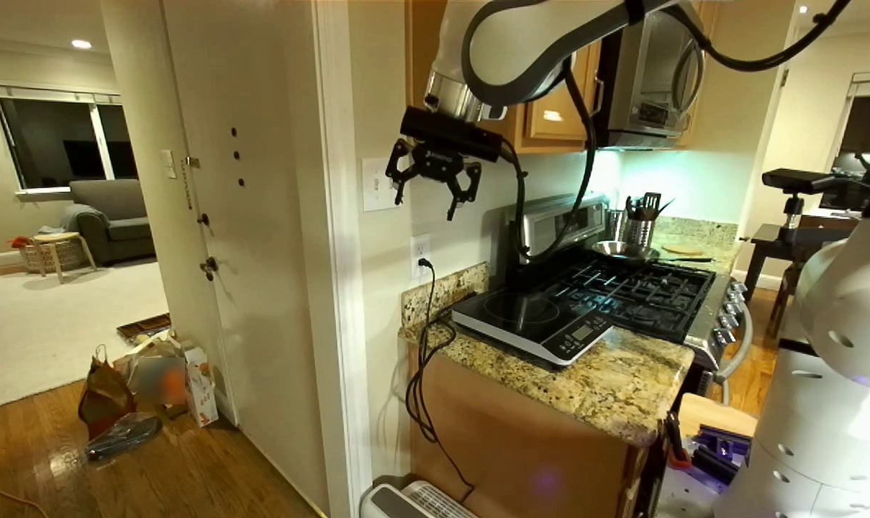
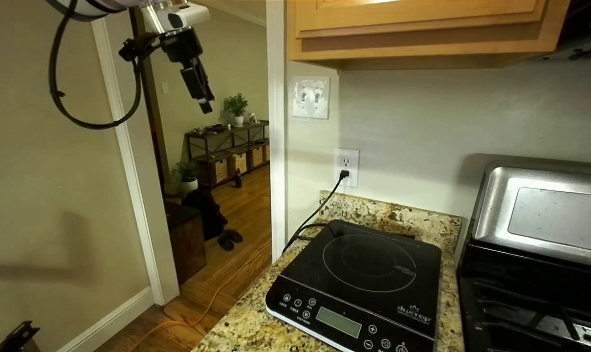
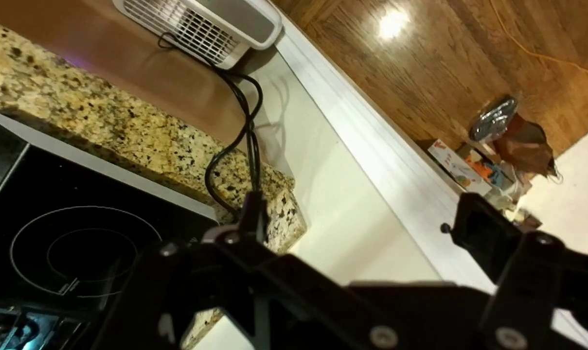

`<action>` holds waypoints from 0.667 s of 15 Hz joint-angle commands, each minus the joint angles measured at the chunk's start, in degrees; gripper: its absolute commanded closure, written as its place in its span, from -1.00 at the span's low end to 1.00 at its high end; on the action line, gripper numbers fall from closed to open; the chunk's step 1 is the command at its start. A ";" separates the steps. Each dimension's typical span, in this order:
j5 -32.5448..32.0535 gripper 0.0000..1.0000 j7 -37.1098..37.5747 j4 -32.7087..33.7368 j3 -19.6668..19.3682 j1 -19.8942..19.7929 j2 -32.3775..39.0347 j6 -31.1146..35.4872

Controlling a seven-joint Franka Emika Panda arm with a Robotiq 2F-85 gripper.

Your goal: Turn off the switch to the left

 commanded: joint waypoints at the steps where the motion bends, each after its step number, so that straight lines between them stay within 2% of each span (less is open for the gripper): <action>1: -1.70 -1.00 6.99 0.59 -1.40 -2.50 0.53 6.00; 6: -6.94 -1.00 17.24 1.25 -2.00 -7.99 2.56 13.92; 9: -10.19 -1.00 21.79 3.41 -2.39 -9.76 5.52 14.97; 10: -9.41 -1.00 19.94 4.32 -3.52 -9.02 6.32 13.98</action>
